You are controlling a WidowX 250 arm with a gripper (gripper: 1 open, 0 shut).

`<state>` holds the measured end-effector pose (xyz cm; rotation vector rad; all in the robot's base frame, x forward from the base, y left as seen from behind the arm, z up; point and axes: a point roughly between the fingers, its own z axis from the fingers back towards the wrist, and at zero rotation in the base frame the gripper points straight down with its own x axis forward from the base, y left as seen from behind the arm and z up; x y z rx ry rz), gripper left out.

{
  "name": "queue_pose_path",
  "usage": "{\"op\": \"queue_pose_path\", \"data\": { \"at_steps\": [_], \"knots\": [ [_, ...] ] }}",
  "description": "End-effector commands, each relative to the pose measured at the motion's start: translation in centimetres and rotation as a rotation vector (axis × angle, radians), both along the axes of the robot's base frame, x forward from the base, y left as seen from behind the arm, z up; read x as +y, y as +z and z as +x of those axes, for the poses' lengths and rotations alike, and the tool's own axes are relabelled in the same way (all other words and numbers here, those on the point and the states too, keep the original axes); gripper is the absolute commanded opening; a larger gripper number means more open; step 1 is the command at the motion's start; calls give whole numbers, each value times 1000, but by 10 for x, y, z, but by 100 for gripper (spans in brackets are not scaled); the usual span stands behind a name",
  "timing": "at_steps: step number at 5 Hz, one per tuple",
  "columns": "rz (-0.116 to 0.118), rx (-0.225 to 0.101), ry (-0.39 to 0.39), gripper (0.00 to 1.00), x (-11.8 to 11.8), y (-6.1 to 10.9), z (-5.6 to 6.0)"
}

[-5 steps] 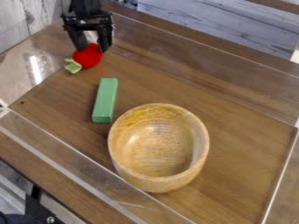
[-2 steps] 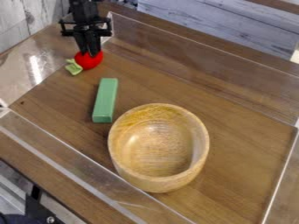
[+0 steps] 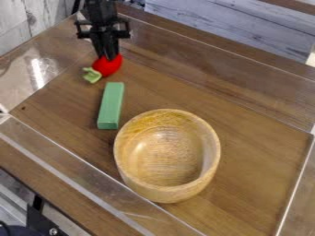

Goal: Move the red object to the right side of the table

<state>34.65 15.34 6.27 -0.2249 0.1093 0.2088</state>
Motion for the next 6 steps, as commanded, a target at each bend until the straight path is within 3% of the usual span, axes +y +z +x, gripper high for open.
{"op": "queue_pose_path", "data": {
  "at_steps": [1, 3, 6],
  "knots": [
    [24, -93, -46, 0, -18, 51, 8],
    [-3, -110, 68, 0, -77, 51, 25],
    [-6, -152, -55, 0, -161, 71, 23]
  ]
}}
